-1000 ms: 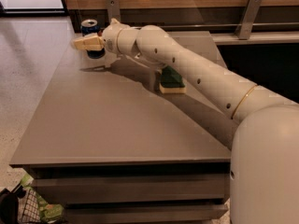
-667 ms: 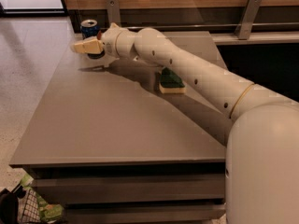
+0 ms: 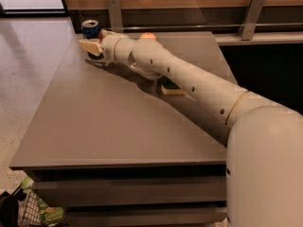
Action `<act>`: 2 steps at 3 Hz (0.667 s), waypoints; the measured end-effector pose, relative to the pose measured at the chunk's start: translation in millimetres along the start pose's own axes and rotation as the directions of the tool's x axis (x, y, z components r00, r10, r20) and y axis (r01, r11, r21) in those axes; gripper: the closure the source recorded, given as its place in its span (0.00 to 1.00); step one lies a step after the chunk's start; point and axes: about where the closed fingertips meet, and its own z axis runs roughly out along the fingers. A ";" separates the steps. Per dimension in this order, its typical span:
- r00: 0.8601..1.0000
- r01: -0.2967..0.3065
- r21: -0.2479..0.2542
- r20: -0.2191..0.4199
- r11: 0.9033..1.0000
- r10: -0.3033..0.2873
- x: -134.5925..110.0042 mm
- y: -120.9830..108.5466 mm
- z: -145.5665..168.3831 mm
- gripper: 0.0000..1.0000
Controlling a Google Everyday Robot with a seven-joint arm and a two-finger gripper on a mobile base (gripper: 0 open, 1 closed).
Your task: Knock pepsi can over
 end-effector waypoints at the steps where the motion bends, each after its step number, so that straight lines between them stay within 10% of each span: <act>1: 1.000 -0.001 -0.005 0.000 1.000 0.001 -0.5 3.0 1.8 0.63; 2: 1.000 -0.002 -0.008 0.000 1.000 0.002 -0.3 5.1 3.2 0.87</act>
Offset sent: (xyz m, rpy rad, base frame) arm -0.0012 0.0033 0.0005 0.0012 0.0008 0.0046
